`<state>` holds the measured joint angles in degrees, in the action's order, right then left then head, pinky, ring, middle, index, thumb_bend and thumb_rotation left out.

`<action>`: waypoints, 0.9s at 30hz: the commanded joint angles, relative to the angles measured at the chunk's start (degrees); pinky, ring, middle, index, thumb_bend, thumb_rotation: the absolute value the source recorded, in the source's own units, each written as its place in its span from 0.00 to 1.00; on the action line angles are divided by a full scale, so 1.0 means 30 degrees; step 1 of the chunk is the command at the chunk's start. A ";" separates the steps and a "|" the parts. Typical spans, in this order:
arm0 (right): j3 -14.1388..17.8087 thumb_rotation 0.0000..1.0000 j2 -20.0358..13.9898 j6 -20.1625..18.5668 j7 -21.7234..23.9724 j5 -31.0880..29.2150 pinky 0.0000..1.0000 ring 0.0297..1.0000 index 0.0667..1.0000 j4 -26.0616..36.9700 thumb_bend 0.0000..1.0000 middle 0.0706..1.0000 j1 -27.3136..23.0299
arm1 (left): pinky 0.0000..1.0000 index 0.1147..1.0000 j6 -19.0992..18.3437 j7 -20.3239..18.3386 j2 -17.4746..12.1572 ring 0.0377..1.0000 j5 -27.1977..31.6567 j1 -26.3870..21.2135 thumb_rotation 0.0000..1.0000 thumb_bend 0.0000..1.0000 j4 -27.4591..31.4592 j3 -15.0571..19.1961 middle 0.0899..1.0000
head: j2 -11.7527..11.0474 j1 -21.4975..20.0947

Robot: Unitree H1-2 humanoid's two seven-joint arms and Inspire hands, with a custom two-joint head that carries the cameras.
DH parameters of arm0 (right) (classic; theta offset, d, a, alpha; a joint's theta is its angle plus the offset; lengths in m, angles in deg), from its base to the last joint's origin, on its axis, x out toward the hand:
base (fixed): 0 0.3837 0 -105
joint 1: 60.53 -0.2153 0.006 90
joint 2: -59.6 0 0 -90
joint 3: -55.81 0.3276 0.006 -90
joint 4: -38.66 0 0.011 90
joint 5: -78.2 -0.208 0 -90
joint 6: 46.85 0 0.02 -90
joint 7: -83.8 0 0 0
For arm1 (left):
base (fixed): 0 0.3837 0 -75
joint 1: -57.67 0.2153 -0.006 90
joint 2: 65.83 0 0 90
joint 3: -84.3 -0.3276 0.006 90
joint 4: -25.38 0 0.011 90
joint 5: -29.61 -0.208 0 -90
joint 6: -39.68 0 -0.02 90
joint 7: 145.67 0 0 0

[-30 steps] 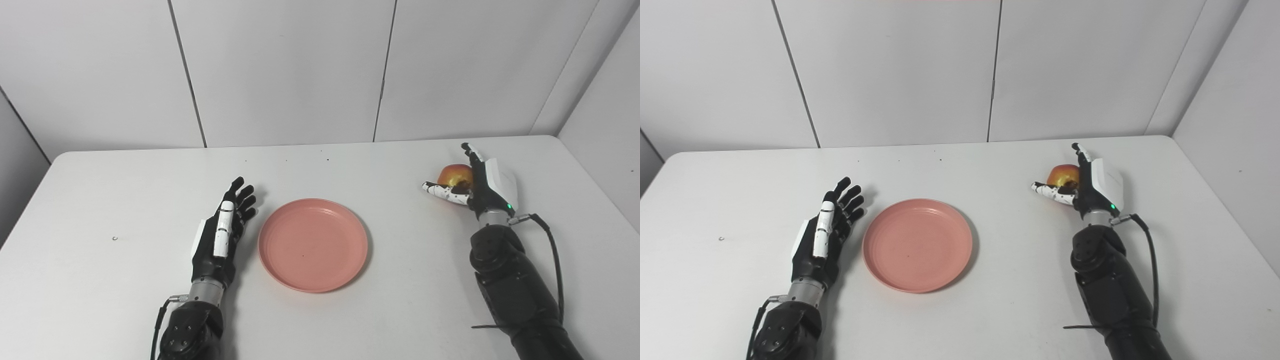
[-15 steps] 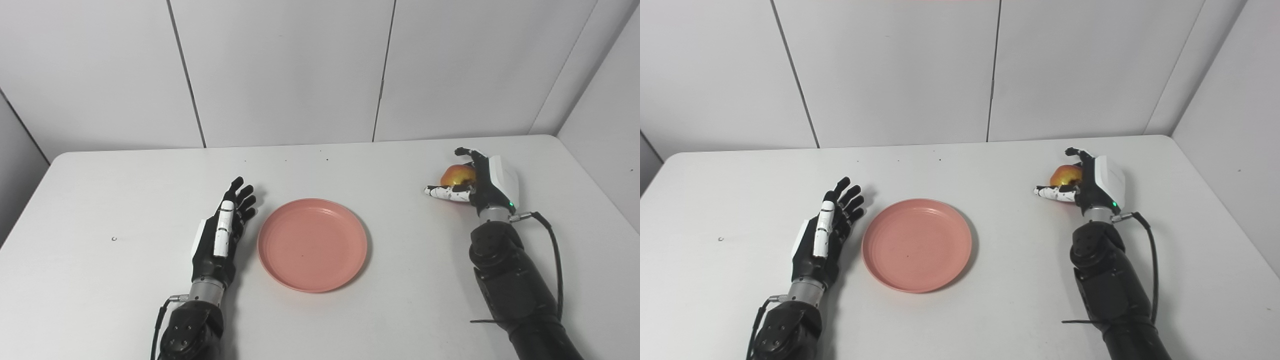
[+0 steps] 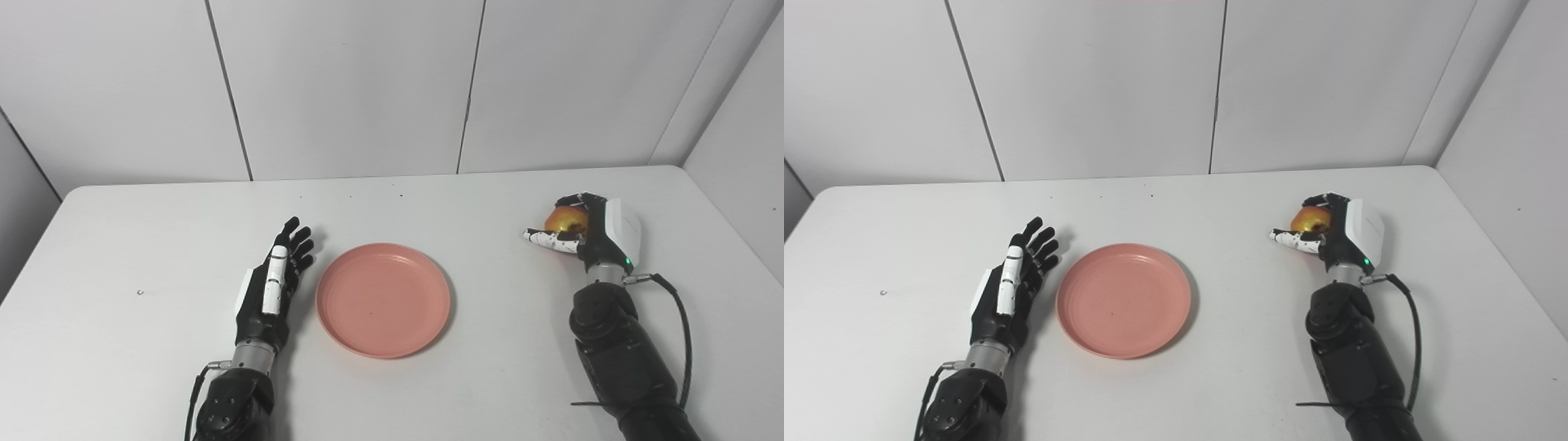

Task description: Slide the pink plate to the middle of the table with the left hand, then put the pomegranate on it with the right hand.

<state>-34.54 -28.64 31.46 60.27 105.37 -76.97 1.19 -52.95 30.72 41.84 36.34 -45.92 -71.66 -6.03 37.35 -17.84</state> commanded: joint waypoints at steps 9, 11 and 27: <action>-0.0101 0.00 0.0327 0.1611 -0.1057 0.0250 0.26 0.33 0.49 0.2970 0.52 0.38 0.0046 | 0.92 0.91 0.0035 -0.0185 0.0041 0.92 0.0006 -0.0248 1.00 0.43 0.0204 -0.0201 0.91 | 0.0013 0.0131; -0.0263 0.00 0.0540 0.1579 -0.0766 0.0204 0.30 0.38 0.49 0.3813 0.52 0.41 0.0259 | 0.93 0.91 -0.0139 -0.0146 0.0067 0.92 0.0005 -0.0222 1.00 0.43 0.0362 -0.0243 0.92 | 0.0035 0.0188; -0.2157 0.00 0.2102 0.3133 0.0844 0.0030 0.20 0.28 0.47 0.6561 0.52 0.41 0.1354 | 0.93 0.92 -0.0114 -0.0080 0.0141 0.92 -0.0025 -0.0251 1.00 0.43 0.0373 -0.0397 0.92 | 0.0127 0.0524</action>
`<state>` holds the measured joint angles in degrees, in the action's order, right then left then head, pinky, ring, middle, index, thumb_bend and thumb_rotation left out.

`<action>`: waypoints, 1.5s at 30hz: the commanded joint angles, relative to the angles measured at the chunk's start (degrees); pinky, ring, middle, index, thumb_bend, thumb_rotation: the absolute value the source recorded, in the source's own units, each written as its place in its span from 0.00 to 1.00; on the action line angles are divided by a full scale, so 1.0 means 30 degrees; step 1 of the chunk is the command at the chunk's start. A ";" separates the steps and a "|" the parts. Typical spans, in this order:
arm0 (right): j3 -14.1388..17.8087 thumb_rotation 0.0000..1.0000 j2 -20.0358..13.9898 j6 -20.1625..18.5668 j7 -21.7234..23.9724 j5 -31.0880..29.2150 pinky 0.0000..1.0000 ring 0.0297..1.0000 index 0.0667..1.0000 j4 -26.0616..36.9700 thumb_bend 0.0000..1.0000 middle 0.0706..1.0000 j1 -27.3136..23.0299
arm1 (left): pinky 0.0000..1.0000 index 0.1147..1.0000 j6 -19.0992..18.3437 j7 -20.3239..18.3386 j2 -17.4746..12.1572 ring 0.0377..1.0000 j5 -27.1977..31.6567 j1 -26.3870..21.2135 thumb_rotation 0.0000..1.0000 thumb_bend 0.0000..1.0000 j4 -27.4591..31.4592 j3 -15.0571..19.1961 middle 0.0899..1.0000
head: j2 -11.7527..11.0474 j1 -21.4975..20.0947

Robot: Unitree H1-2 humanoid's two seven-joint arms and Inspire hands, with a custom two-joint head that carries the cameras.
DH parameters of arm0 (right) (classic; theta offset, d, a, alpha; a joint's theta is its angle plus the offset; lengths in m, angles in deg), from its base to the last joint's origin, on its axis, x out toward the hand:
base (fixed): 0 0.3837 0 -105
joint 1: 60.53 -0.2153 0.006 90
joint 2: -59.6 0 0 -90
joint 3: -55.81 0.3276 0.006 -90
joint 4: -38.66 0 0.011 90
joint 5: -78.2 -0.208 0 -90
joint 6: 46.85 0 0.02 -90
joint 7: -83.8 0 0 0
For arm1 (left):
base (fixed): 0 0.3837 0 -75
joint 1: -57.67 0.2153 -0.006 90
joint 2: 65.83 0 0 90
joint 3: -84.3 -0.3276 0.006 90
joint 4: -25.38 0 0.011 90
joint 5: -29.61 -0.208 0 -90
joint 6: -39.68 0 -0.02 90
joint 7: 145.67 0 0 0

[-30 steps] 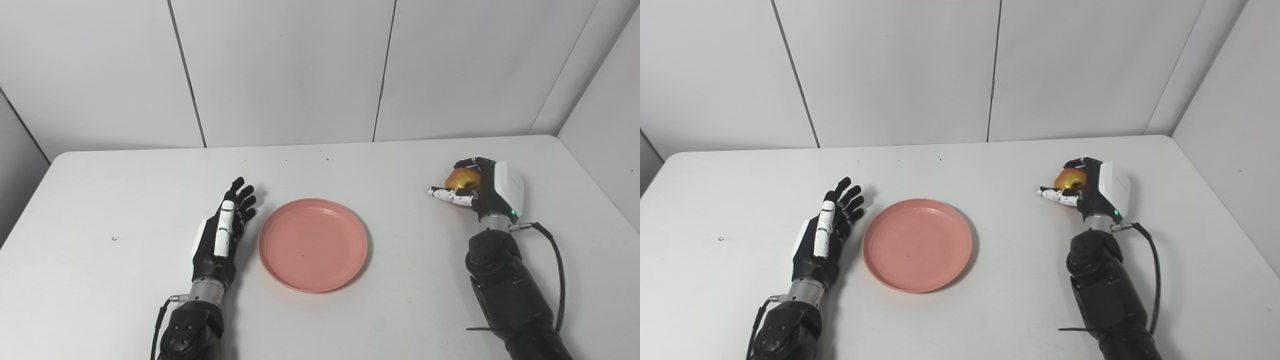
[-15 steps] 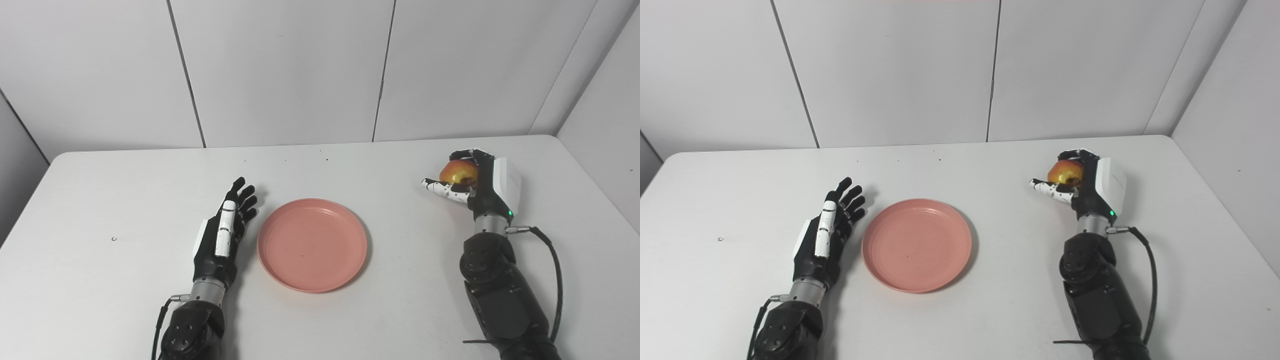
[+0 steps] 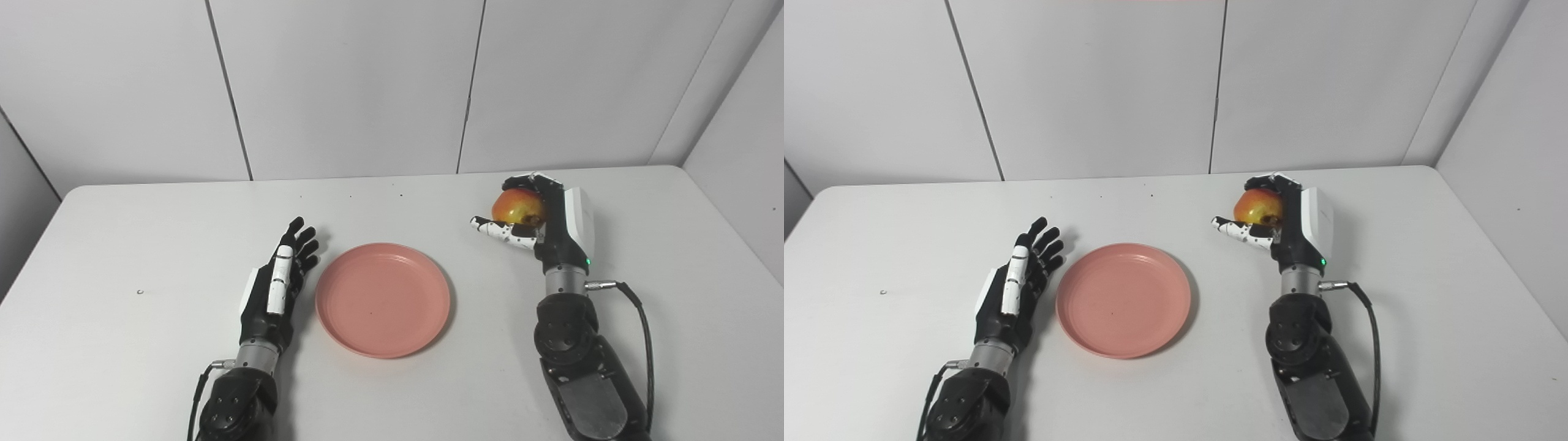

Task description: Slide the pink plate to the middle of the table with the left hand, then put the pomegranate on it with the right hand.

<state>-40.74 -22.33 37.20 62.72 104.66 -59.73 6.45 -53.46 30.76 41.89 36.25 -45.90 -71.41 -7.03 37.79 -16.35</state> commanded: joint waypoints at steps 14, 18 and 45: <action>-0.2239 0.00 0.1271 0.2348 0.1602 0.0316 0.29 0.37 0.49 0.0822 0.52 0.40 0.0249 | 0.92 0.90 0.0030 0.0169 0.0220 0.91 -0.0411 -0.0213 1.00 0.43 0.0421 -0.0229 0.91 | 0.0061 0.0667; -0.2614 0.00 0.1514 0.2480 0.1971 0.0356 0.31 0.38 0.49 0.0774 0.52 0.39 0.0386 | 0.92 0.89 -0.0411 0.0320 0.0330 0.91 -0.0449 -0.0203 1.00 0.43 0.0620 -0.0256 0.91 | 0.0033 0.0883; -0.4337 0.00 0.1948 0.3436 0.3707 0.1214 0.27 0.33 0.49 -0.0352 0.51 0.37 0.0543 | 0.88 0.87 0.0138 0.0829 0.0833 0.89 -0.1372 -0.0262 1.00 0.43 0.0425 -0.0811 0.89 | 0.0181 0.3000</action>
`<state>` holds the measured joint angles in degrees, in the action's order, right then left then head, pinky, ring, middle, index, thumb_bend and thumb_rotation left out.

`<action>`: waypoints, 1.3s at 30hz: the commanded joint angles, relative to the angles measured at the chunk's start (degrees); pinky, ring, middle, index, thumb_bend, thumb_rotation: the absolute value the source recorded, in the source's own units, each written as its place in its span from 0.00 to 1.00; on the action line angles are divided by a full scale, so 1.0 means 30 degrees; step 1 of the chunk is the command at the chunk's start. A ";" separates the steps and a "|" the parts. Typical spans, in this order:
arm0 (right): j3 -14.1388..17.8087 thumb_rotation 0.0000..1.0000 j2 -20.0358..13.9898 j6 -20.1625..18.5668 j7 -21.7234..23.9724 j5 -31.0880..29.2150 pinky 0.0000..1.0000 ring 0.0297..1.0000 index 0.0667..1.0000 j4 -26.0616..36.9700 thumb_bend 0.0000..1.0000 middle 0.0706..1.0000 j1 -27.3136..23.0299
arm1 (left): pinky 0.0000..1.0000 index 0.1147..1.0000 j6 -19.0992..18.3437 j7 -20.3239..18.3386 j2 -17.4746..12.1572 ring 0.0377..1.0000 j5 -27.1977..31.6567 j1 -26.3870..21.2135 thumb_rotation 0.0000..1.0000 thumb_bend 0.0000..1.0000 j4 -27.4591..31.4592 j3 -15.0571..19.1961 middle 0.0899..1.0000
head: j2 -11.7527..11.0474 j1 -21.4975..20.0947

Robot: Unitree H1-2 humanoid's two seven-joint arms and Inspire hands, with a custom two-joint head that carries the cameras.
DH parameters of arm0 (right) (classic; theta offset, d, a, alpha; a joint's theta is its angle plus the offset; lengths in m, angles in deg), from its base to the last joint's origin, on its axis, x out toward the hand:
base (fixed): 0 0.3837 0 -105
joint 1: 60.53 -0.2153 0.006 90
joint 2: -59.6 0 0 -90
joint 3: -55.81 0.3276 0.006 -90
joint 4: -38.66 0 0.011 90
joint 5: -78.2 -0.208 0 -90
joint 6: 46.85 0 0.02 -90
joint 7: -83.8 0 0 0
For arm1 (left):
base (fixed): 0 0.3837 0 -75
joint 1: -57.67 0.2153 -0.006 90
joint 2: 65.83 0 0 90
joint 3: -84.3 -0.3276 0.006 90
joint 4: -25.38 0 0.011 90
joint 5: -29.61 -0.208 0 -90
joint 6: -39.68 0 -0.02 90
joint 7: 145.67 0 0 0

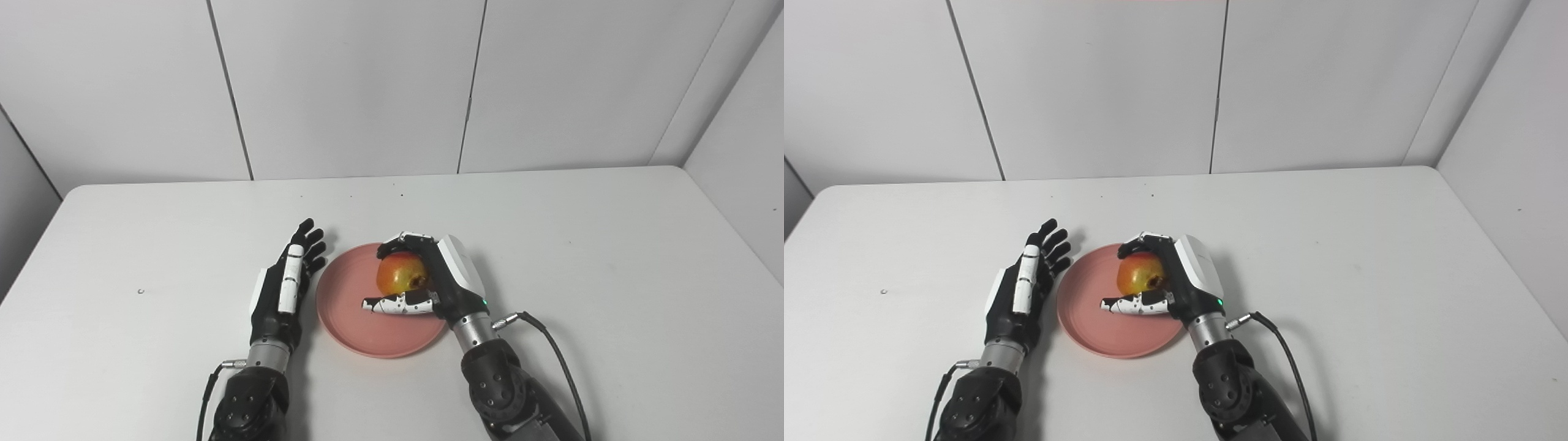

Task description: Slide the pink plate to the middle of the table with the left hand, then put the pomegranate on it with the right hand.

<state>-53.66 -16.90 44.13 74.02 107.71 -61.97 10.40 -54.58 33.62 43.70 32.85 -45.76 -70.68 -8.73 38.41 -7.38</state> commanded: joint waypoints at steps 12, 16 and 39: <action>-0.0492 0.00 0.0007 0.1666 0.0036 0.0805 0.24 0.29 0.45 0.0027 0.52 0.44 -0.0755 | 0.89 0.88 0.0394 -0.0207 0.0236 0.90 -0.0188 -0.0299 1.00 0.44 0.0312 -0.0371 0.90 | 0.0107 0.0651; -0.0593 0.00 -0.0083 0.1615 0.0120 0.1065 0.24 0.29 0.45 0.0182 0.52 0.44 -0.0678 | 0.89 0.89 0.0442 -0.0191 0.0254 0.91 -0.0233 -0.0374 1.00 0.43 0.0232 -0.0464 0.90 | 0.0132 0.0863; -0.1609 0.22 -0.0951 0.1765 0.1243 0.3354 0.78 0.79 0.69 0.1076 0.53 0.75 -0.0805 | 0.88 0.88 0.0709 0.0029 0.0250 0.91 -0.0876 -0.0557 1.00 0.43 -0.0062 -0.0560 0.90 | 0.0157 0.0778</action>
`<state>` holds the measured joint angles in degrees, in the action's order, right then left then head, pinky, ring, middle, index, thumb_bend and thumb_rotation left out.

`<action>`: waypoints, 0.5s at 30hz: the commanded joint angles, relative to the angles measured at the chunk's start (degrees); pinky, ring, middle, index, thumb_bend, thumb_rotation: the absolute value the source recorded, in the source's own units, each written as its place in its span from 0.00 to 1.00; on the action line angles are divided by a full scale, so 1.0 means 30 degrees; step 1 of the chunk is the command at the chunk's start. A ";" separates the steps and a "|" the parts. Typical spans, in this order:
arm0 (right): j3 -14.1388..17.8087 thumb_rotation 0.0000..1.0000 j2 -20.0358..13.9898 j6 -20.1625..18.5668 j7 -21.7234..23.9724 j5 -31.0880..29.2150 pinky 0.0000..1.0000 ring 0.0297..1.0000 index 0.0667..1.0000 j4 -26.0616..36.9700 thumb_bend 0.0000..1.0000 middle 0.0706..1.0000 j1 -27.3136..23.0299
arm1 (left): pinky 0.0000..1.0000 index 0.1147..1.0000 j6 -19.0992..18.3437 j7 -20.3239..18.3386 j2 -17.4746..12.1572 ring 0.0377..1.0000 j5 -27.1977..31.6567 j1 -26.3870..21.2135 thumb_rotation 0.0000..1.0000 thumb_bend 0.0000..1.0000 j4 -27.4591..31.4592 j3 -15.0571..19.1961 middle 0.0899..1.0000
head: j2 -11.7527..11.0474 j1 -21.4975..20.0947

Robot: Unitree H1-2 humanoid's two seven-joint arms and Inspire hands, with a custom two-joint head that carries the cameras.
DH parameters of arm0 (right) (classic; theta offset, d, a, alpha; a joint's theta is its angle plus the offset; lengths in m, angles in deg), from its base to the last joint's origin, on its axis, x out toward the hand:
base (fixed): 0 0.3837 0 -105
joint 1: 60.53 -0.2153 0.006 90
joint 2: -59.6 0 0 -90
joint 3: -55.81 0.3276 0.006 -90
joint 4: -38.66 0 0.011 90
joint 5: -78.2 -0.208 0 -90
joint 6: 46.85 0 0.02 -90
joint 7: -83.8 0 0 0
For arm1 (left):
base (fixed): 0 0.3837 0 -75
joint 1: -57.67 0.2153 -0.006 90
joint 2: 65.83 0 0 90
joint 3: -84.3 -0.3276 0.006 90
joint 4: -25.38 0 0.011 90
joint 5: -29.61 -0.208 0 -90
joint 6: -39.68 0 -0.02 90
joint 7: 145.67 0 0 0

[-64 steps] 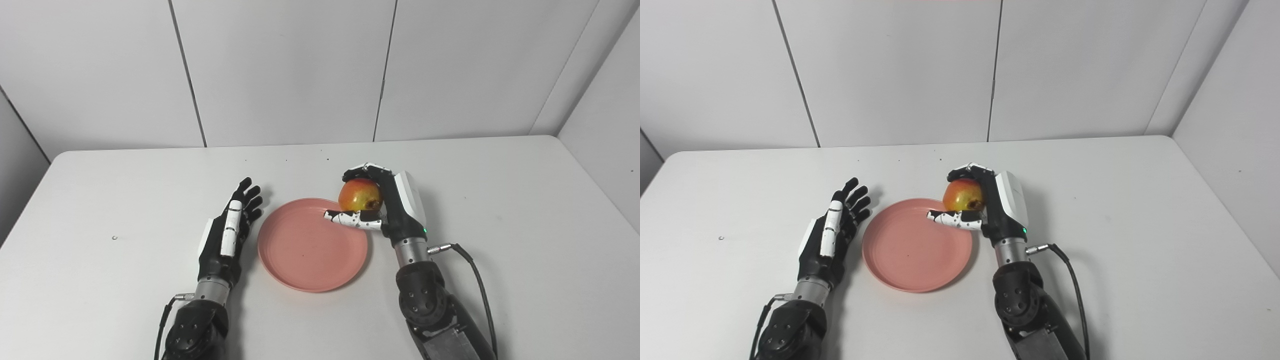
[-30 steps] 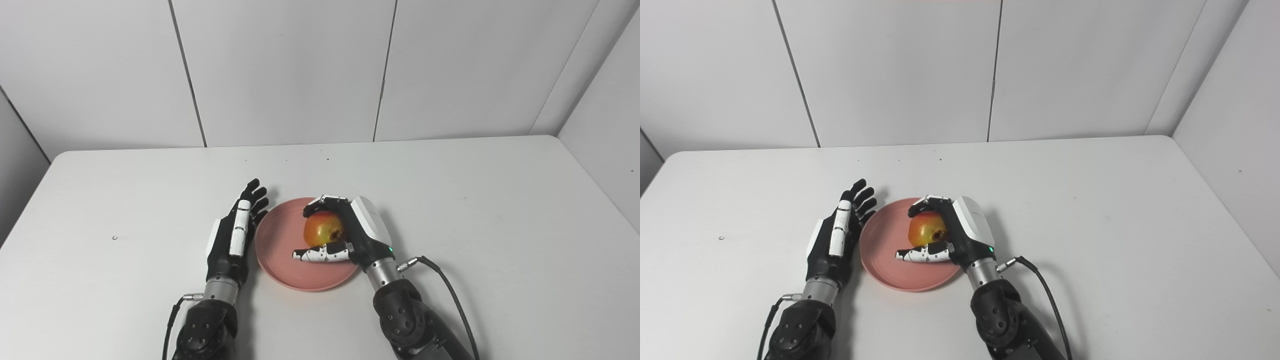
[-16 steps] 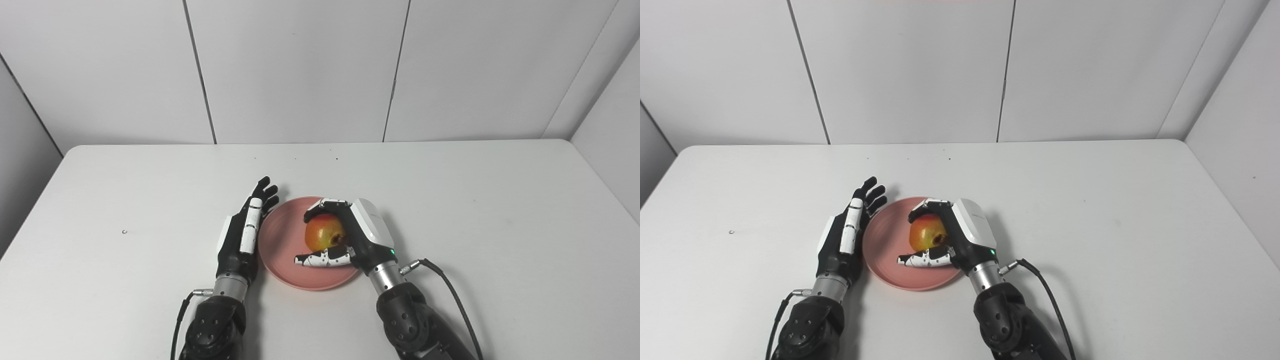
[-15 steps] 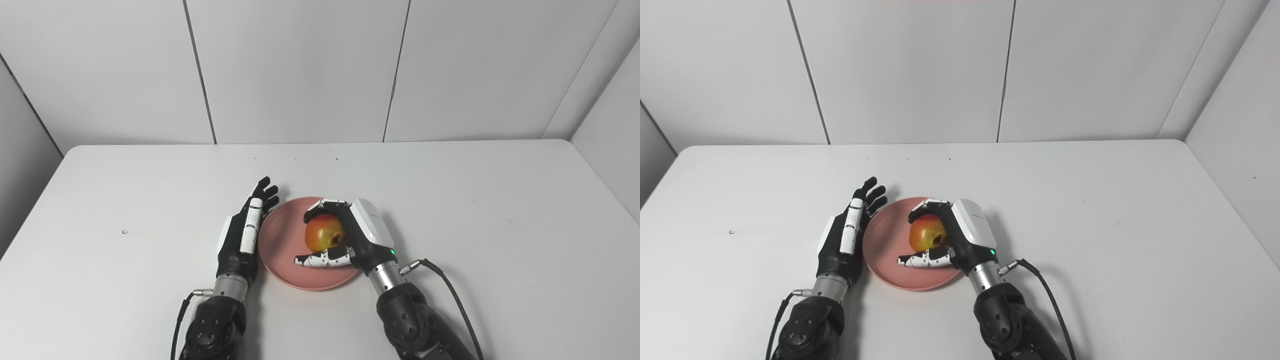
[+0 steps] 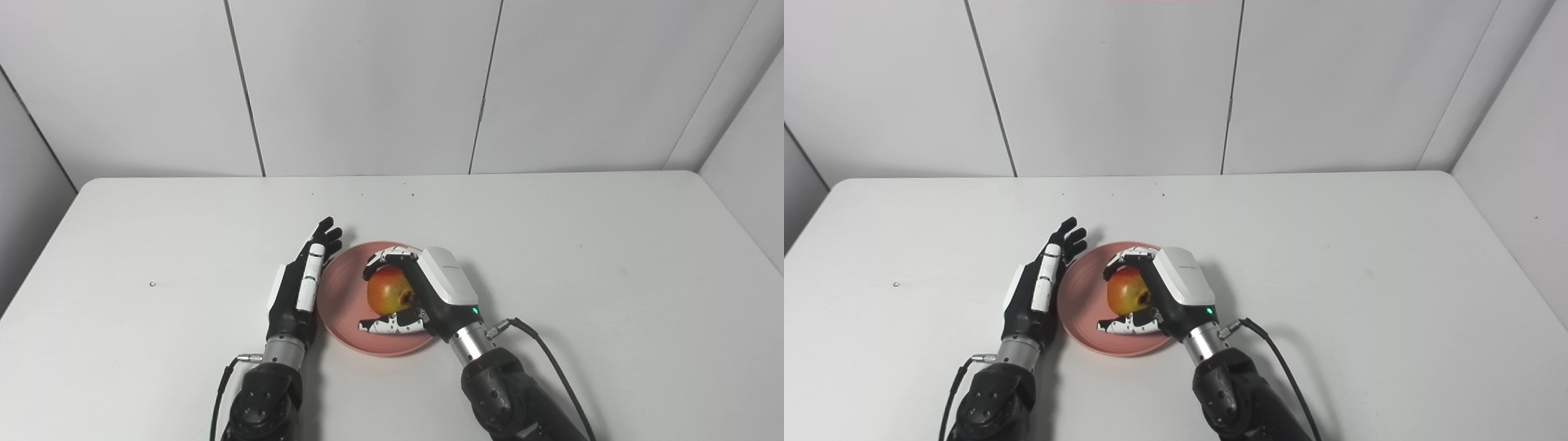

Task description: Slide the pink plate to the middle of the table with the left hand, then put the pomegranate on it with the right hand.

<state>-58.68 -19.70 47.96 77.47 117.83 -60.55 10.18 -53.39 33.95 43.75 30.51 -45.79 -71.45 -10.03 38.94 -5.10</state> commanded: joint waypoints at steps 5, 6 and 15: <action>0.0130 0.36 -0.0065 0.0845 0.0064 0.0073 0.88 0.84 0.79 0.0608 0.55 0.81 -0.0678 | 0.88 0.89 0.0206 -0.0128 0.0212 0.90 -0.0058 -0.0535 1.00 0.42 0.0248 -0.0135 0.91 | -0.0029 0.0009; 0.0138 0.40 -0.0081 0.0875 0.0061 0.0079 0.92 0.87 0.80 0.0643 0.56 0.83 -0.0657 | 0.89 0.89 0.0185 -0.0173 0.0213 0.91 0.0022 -0.0542 1.00 0.42 0.0253 -0.0115 0.91 | -0.0032 0.0011; 0.0210 0.49 -0.0175 0.0940 0.0004 0.0087 0.99 0.91 0.86 0.0968 0.57 0.87 -0.0481 | 0.91 0.91 0.0475 -0.0613 0.0226 0.93 0.0614 -0.0588 1.00 0.40 0.0110 0.0046 0.93 | -0.0057 -0.0011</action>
<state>-58.65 -20.22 48.16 78.43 118.22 -59.82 10.24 -53.29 33.25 43.75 31.48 -45.82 -71.59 -9.81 38.85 -5.19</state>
